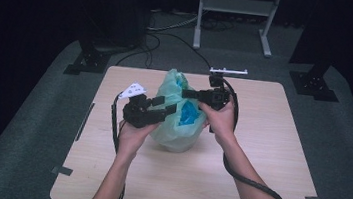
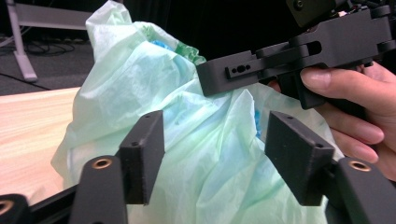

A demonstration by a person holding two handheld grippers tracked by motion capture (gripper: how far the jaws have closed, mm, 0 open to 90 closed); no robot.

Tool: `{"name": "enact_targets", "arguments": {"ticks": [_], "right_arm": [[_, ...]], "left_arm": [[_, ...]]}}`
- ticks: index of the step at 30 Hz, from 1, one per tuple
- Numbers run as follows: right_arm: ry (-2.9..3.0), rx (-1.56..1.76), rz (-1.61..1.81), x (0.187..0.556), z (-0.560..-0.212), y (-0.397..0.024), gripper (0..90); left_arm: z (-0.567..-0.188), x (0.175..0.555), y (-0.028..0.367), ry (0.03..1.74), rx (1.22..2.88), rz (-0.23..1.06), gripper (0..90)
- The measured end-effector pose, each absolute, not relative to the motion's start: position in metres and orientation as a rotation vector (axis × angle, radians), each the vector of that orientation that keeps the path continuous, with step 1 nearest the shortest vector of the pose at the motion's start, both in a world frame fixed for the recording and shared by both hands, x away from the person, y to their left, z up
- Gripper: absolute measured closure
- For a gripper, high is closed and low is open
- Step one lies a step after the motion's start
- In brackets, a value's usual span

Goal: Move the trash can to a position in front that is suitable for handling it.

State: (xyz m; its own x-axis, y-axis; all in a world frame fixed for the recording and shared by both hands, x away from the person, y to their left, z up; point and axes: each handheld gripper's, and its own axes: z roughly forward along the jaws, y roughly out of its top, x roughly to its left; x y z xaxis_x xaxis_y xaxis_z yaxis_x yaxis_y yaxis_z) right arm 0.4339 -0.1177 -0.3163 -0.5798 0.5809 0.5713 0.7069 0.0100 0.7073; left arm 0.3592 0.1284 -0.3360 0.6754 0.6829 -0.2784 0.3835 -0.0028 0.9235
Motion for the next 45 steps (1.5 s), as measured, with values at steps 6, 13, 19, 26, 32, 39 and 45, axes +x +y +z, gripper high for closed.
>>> {"name": "enact_targets", "arguments": {"ticks": [6, 13, 19, 26, 32, 39, 45], "right_arm": [[-2.128, -1.373, -1.639, 0.433, -0.315, -0.123, 90.0], [-2.117, -1.369, -1.658, 0.433, -0.311, -0.128, 90.0], [-2.102, -1.376, -1.686, 0.434, -0.304, -0.135, 90.0], [-2.084, -1.389, -1.715, 0.431, -0.295, -0.142, 90.0], [-2.081, -1.38, -1.742, 0.43, -0.285, -0.144, 90.0], [-2.073, -1.371, -1.787, 0.427, -0.271, -0.152, 90.0], [-2.047, -1.372, -1.828, 0.424, -0.258, -0.164, 90.0]], "left_arm": [[-0.334, 0.351, 0.135, 0.872, 1.607, 0.307, 20.3], [-0.34, 0.341, 0.147, 0.879, 1.581, 0.318, 16.6], [-0.348, 0.338, 0.156, 0.907, 1.571, 0.317, 16.5], [-0.345, 0.333, 0.165, 0.906, 1.56, 0.337, 12.6], [-0.344, 0.329, 0.17, 0.905, 1.561, 0.343, 10.6], [-0.345, 0.327, 0.175, 0.909, 1.55, 0.343, 9.3], [-0.345, 0.325, 0.179, 0.907, 1.539, 0.349, 9.3]]}}
